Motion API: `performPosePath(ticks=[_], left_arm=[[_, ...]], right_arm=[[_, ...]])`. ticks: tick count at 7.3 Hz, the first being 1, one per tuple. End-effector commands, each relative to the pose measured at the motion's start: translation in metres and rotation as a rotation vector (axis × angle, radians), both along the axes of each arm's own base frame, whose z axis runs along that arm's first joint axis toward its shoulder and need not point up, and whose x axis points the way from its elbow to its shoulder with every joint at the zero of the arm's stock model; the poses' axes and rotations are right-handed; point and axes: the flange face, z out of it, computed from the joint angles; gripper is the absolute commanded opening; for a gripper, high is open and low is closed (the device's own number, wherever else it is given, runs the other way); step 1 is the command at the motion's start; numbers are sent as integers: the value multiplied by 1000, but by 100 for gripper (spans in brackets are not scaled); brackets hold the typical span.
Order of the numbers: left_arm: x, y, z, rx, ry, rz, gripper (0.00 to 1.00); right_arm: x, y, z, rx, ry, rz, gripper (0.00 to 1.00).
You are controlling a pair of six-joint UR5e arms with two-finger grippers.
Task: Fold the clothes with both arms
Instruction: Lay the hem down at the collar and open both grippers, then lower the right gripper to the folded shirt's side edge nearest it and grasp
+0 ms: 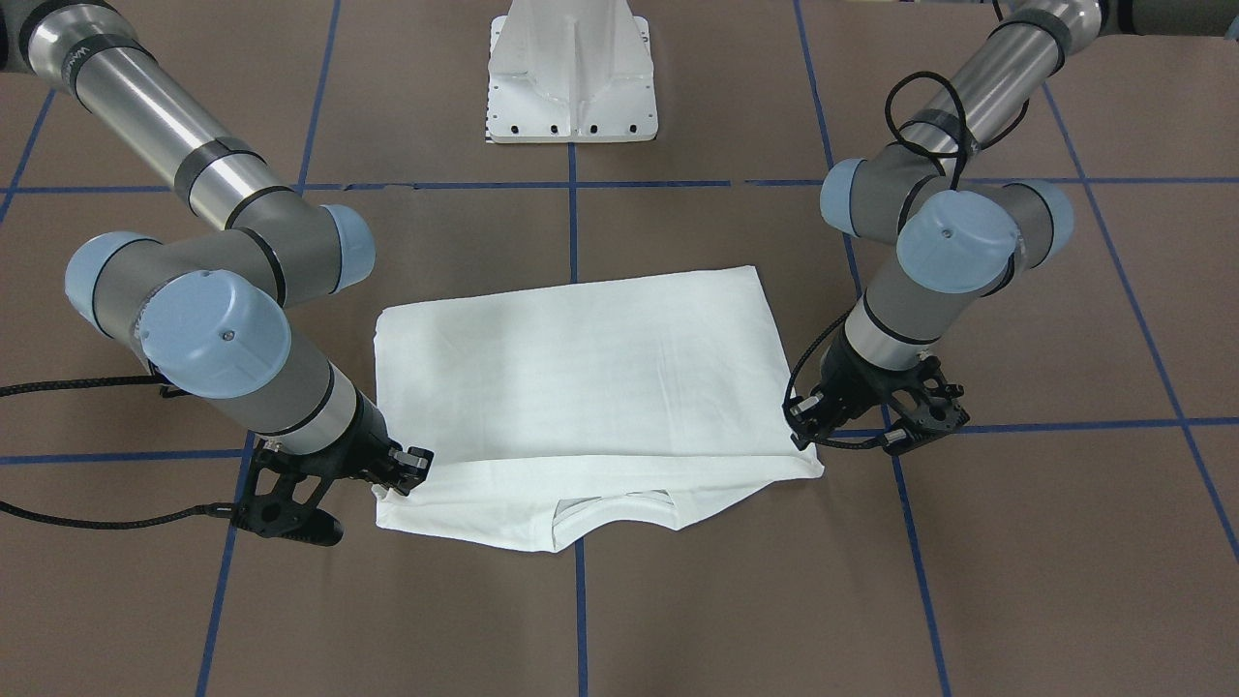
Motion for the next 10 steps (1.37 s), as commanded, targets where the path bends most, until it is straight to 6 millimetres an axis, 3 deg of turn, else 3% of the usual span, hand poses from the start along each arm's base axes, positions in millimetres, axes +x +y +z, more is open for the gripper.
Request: performPosePath(ticks=[1, 2, 3, 4, 6, 7, 10], left_arm=[[-2, -2, 3, 9, -10, -8, 99], [-3, -2, 4, 6, -14, -9, 99], [-4, -1, 3, 6, -12, -9, 100], [-4, -1, 4, 7, -12, -8, 99], [-8, 3, -8, 20, 1, -11, 99], [-10, 6, -15, 30, 10, -11, 99], [-13, 9, -26, 44, 25, -11, 100]], right_arm=[[2, -1, 4, 43, 9, -34, 100], [6, 0, 7, 70, 6, -59, 100], [20, 21, 18, 74, -7, -57, 100], [29, 54, 19, 98, -30, -76, 100], [33, 143, 38, 75, -60, -115, 100], [27, 177, 49, 54, -56, -129, 100], [-15, 207, 77, 69, 22, -154, 100]])
